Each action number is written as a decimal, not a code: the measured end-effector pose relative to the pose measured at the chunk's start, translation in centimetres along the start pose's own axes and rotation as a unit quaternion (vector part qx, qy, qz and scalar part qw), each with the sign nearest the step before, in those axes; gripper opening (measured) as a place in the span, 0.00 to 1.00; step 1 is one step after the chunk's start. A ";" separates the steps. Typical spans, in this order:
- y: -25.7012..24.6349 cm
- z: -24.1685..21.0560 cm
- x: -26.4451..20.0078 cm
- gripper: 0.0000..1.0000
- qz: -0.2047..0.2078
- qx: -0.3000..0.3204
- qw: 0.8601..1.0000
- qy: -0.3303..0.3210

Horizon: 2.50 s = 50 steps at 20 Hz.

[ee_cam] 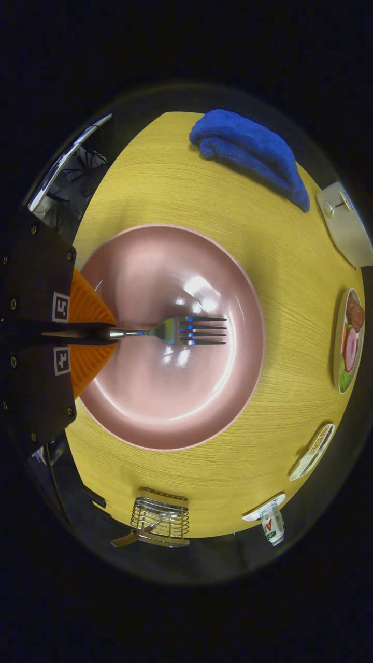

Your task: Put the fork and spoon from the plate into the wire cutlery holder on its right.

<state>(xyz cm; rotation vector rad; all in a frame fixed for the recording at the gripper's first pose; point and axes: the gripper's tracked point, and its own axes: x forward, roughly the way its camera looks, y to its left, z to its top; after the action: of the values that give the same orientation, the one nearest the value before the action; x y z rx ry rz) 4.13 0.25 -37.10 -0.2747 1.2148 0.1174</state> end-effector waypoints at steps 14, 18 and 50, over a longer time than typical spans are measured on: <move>-6.3 3.4 -6.0 0.03 -0.050 0.049 0.997 -0.038; -8.8 3.5 -7.7 0.03 -0.066 0.077 0.994 -0.040; -28.2 -5.5 -10.2 0.03 -0.120 0.267 0.949 0.118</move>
<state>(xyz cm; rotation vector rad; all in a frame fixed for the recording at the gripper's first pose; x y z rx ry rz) 2.21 -27.75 -25.21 0.0428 1.3908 -0.4638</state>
